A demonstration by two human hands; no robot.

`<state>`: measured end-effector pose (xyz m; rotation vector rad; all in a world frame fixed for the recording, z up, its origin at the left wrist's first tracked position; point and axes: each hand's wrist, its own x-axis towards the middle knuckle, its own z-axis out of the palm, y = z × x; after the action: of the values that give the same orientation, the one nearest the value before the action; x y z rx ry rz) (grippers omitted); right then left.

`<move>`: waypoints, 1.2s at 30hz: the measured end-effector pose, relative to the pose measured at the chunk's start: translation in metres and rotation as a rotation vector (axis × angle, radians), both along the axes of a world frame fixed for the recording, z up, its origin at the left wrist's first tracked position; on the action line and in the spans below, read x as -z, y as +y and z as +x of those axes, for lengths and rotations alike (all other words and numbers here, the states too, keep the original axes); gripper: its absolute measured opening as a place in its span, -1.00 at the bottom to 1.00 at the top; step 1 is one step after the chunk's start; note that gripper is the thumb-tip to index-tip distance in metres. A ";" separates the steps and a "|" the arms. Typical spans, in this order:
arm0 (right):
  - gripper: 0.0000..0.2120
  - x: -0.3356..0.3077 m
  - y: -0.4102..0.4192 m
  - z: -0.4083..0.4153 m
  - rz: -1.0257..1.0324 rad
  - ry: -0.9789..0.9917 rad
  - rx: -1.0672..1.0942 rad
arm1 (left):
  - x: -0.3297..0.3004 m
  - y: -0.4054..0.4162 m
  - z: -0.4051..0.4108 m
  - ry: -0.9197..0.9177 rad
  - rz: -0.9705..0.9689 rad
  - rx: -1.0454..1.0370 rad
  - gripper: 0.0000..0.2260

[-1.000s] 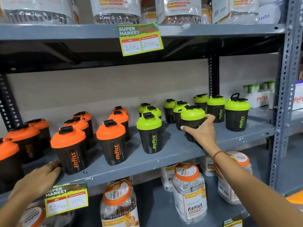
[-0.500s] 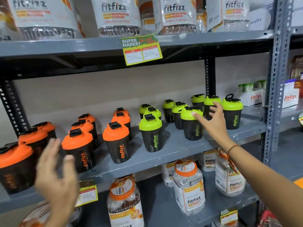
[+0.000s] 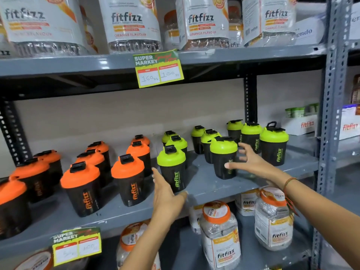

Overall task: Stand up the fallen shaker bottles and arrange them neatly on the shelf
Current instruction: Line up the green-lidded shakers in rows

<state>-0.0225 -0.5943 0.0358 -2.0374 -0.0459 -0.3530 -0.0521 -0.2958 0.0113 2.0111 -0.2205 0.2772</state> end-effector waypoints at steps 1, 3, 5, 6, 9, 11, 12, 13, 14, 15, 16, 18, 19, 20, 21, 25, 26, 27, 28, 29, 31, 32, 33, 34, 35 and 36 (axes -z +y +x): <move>0.25 0.003 -0.004 0.006 0.002 0.027 -0.051 | -0.001 -0.002 0.009 0.011 -0.039 -0.038 0.09; 0.23 0.007 -0.011 0.017 -0.006 0.064 -0.141 | -0.004 -0.002 0.024 0.038 -0.107 -0.083 0.10; 0.18 0.010 -0.017 0.028 -0.041 0.085 -0.223 | -0.004 -0.001 0.038 0.054 -0.136 -0.120 0.05; 0.17 0.011 -0.020 0.033 -0.048 0.086 -0.253 | -0.004 -0.001 0.043 0.062 -0.144 -0.137 0.01; 0.08 0.013 -0.026 0.043 -0.040 0.066 -0.336 | -0.002 -0.005 0.052 0.072 -0.158 -0.185 -0.08; -0.04 0.014 -0.027 0.046 -0.032 0.040 -0.381 | -0.001 -0.011 0.055 0.064 -0.164 -0.186 -0.08; -0.09 0.016 -0.027 0.047 -0.022 0.026 -0.387 | 0.000 -0.015 0.056 0.056 -0.170 -0.175 -0.08; -0.15 0.017 -0.027 0.048 -0.012 0.011 -0.385 | 0.001 -0.019 0.056 0.044 -0.175 -0.161 -0.08; -0.19 0.018 -0.027 0.048 -0.010 -0.004 -0.379 | 0.001 -0.024 0.057 0.032 -0.174 -0.148 -0.09; -0.21 0.018 -0.027 0.048 -0.016 -0.019 -0.372 | 0.002 -0.028 0.057 0.023 -0.169 -0.143 -0.10; -0.23 0.019 -0.027 0.048 -0.027 -0.034 -0.363 | 0.002 -0.033 0.056 0.015 -0.158 -0.147 -0.12; -0.22 0.019 -0.029 0.049 -0.047 -0.059 -0.333 | 0.002 -0.042 0.056 -0.009 -0.125 -0.178 -0.16; -0.18 0.020 -0.030 0.050 -0.060 -0.068 -0.315 | 0.002 -0.046 0.056 -0.025 -0.108 -0.200 -0.18; -0.14 0.021 -0.031 0.050 -0.075 -0.071 -0.299 | 0.002 -0.049 0.056 -0.037 -0.092 -0.221 -0.19; -0.11 0.022 -0.031 0.049 -0.085 -0.071 -0.292 | 0.003 -0.052 0.056 -0.048 -0.075 -0.241 -0.20; -0.10 0.020 -0.036 0.048 -0.107 -0.080 -0.300 | 0.004 -0.056 0.055 -0.085 -0.018 -0.277 -0.24; -0.10 0.020 -0.036 0.048 -0.114 -0.081 -0.298 | 0.004 -0.056 0.056 -0.093 -0.015 -0.277 -0.24; -0.10 0.019 -0.037 0.047 -0.121 -0.083 -0.298 | 0.005 -0.056 0.056 -0.100 -0.012 -0.278 -0.24; -0.10 0.019 -0.037 0.047 -0.125 -0.086 -0.299 | 0.005 -0.056 0.056 -0.105 -0.008 -0.281 -0.24; -0.09 0.019 -0.037 0.047 -0.125 -0.088 -0.303 | 0.006 -0.056 0.055 -0.110 0.000 -0.284 -0.23; -0.04 0.019 -0.039 0.048 -0.120 -0.079 -0.328 | 0.006 -0.054 0.054 -0.111 -0.009 -0.255 -0.18; 0.00 0.019 -0.041 0.049 -0.100 -0.064 -0.356 | 0.005 -0.053 0.054 -0.096 -0.048 -0.211 -0.14; 0.02 0.019 -0.045 0.049 -0.042 -0.049 -0.395 | 0.004 -0.049 0.053 -0.072 -0.115 -0.150 -0.10; 0.02 0.018 -0.048 0.049 0.063 -0.046 -0.432 | 0.001 -0.045 0.052 -0.047 -0.199 -0.088 -0.09; 0.00 0.016 -0.053 0.050 0.204 -0.058 -0.451 | -0.003 -0.040 0.051 -0.030 -0.283 -0.043 -0.09; -0.03 0.012 -0.057 0.052 0.364 -0.071 -0.447 | -0.008 -0.035 0.050 -0.022 -0.353 -0.025 -0.09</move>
<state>0.0296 -0.6514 0.0238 -1.5984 -0.4422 -0.1371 -0.0016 -0.3311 0.0196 1.6631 -0.1487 0.3298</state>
